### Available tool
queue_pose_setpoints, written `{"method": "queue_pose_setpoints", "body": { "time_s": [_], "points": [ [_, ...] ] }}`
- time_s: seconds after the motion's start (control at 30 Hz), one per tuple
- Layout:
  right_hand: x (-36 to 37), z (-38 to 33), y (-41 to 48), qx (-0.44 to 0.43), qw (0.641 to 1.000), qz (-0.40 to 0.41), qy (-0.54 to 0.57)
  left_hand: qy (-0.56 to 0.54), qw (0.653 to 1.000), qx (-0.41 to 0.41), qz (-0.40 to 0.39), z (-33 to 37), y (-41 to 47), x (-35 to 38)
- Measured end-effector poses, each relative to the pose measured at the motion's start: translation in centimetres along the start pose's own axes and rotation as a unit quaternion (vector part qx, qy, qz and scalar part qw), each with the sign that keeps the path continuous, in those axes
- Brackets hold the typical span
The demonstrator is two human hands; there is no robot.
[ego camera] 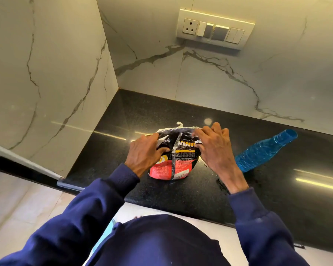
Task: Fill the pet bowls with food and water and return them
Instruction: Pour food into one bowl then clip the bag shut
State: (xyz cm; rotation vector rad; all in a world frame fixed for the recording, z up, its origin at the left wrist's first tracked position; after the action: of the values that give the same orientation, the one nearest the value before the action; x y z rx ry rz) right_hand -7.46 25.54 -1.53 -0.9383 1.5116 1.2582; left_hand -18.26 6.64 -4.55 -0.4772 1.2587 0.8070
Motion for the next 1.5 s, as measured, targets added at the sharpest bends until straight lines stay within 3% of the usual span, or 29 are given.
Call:
{"method": "queue_pose_setpoints", "body": {
  "time_s": [0.1,0.2,0.37,0.5,0.67,0.83,0.9,0.97,1.03,1.1,1.17,1.23,1.3,1.4,1.5],
  "points": [
    [0.7,-0.2,-0.6,-0.027,0.999,0.025,0.035,-0.063,0.993,0.028,0.093,0.2,-0.7,-0.6],
    [1.6,-0.3,-1.3,-0.057,0.996,0.046,0.058,-0.053,0.976,0.133,0.166,0.5,-2.0,0.0],
    [1.7,-0.4,-2.1,-0.077,0.994,0.03,0.067,0.065,0.985,0.12,0.104,0.4,-2.8,1.5],
    [2.2,0.3,-3.0,-0.102,0.992,0.003,0.072,0.062,0.991,0.093,0.068,1.3,-3.3,2.0],
    [2.9,1.2,-4.1,-0.118,0.989,0.066,0.065,0.134,0.967,0.206,0.069,1.0,-3.4,3.1],
    [2.4,0.6,-3.6,-0.062,0.996,0.057,0.019,0.139,0.97,0.198,0.031,-0.2,-3.0,4.0],
    [2.3,0.7,-3.6,-0.038,0.997,0.047,0.056,0.135,0.971,0.197,0.026,-0.1,-2.6,3.6],
    [1.7,1.0,-3.5,-0.017,0.978,0.066,0.196,0.094,0.976,0.192,0.038,0.1,-2.4,2.7],
    [0.9,1.8,-3.5,0.041,0.92,0.125,0.369,-0.011,0.984,0.166,0.066,-0.2,-2.7,1.7],
    [0.1,2.3,-3.3,0.115,0.871,0.177,0.444,-0.09,0.974,0.148,0.147,-0.5,-2.8,0.7],
    [-0.2,2.6,-2.7,0.174,0.856,0.163,0.459,-0.106,0.973,0.083,0.187,-1.1,-2.3,0.3],
    [0.3,2.5,-1.8,0.193,0.868,0.089,0.449,-0.136,0.975,0.014,0.176,-2.1,-1.4,0.1],
    [1.0,1.9,-1.3,0.175,0.891,0.037,0.418,-0.181,0.975,-0.002,0.131,-2.7,-0.6,-0.1],
    [1.3,1.0,-1.0,0.123,0.937,0.073,0.32,-0.202,0.977,0.035,0.058,-3.4,0.4,0.1],
    [1.9,0.7,-0.9,0.023,0.971,0.08,0.225,-0.139,0.987,0.058,0.059,-3.8,0.5,0.3]
  ]
}}
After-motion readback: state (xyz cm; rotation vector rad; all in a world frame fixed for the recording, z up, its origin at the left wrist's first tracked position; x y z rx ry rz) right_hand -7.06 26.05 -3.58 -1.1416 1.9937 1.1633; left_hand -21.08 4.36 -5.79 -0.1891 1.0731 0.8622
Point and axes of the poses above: each hand's wrist, its own y-axis towards the middle knuckle, its own x-axis out of the palm, z = x × y, the point moved 4 cm from there along y, towards the middle knuckle, and after that the axes turned 7 degrees about y, right-handed, at the moved point
